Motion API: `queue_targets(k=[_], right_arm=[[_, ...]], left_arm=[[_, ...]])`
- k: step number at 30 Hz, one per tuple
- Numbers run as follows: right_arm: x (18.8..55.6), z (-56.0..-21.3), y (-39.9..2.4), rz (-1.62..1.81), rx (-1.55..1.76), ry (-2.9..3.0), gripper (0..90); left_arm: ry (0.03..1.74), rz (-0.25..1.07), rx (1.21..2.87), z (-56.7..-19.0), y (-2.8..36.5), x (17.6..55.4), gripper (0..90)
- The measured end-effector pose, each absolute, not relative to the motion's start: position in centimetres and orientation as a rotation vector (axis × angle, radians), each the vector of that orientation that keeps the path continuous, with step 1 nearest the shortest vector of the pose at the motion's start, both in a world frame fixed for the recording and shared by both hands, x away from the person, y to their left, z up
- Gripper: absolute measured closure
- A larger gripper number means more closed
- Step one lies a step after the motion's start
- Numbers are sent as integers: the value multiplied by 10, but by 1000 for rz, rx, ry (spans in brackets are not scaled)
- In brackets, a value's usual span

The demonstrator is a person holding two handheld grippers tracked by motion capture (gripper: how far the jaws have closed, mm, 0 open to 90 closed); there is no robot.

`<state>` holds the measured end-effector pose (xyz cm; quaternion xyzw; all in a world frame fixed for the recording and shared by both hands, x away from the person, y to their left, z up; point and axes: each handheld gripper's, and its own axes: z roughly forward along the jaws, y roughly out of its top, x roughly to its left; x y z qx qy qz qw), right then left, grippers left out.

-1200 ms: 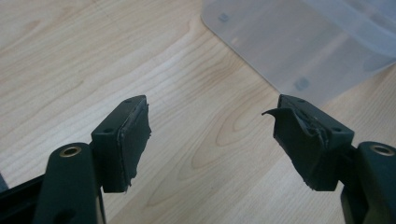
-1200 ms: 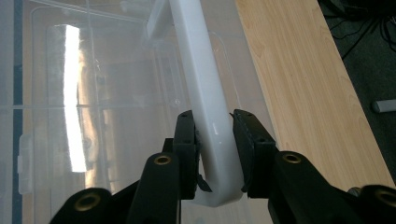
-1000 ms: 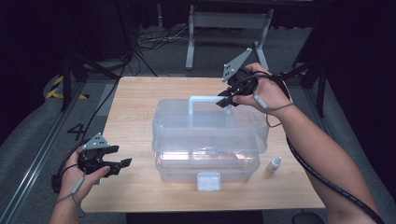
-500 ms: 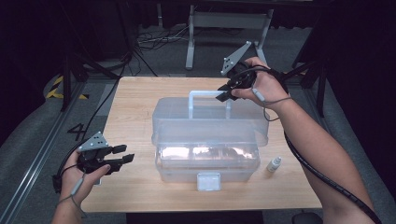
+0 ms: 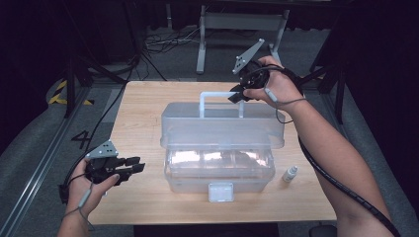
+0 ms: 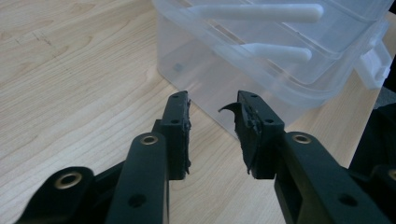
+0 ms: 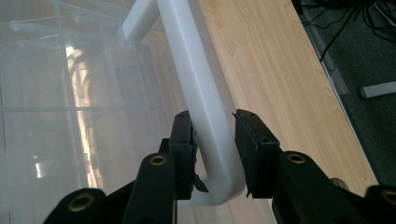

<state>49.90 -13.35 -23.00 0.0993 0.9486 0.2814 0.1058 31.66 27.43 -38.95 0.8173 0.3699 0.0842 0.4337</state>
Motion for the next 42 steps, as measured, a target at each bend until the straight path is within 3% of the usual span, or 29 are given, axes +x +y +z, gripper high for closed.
queue_targets(k=[17,30,42], right_arm=[[499,-231,-134,831,311,2786,694],[498,-232,-136,860,320,2773,690],[493,-234,-138,887,322,2756,689]], left_arm=[[785,192,2015,-369,251,312,838],[654,217,1981,-348,213,309,888],[743,256,1850,-360,202,321,898]])
